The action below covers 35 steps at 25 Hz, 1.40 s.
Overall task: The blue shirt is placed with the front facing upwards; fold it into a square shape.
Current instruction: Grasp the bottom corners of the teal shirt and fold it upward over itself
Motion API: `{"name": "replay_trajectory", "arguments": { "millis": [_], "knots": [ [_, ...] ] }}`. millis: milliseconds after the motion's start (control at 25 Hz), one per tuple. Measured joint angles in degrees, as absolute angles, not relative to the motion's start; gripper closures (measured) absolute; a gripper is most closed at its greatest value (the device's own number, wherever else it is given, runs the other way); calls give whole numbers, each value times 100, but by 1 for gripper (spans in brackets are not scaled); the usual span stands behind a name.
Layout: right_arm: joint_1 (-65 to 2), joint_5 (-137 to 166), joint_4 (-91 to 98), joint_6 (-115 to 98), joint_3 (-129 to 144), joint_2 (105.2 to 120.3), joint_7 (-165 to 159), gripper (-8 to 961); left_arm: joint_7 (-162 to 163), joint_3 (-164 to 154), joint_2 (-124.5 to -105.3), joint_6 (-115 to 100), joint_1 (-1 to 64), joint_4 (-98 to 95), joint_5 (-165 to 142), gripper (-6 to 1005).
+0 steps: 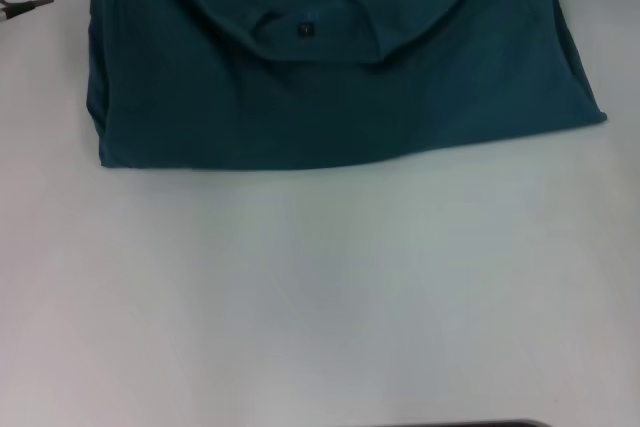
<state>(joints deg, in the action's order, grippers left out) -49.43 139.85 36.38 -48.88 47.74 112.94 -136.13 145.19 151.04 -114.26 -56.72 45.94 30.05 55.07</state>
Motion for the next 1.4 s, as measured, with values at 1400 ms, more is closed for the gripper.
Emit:
{"name": "replay_trajectory", "arguments": {
  "millis": [1400],
  "knots": [
    [-4840, 14606, 3637, -4577, 5284, 11499, -13763, 870, 14393, 13900, -11284, -5016, 4882, 2654, 5460, 833]
  ]
}}
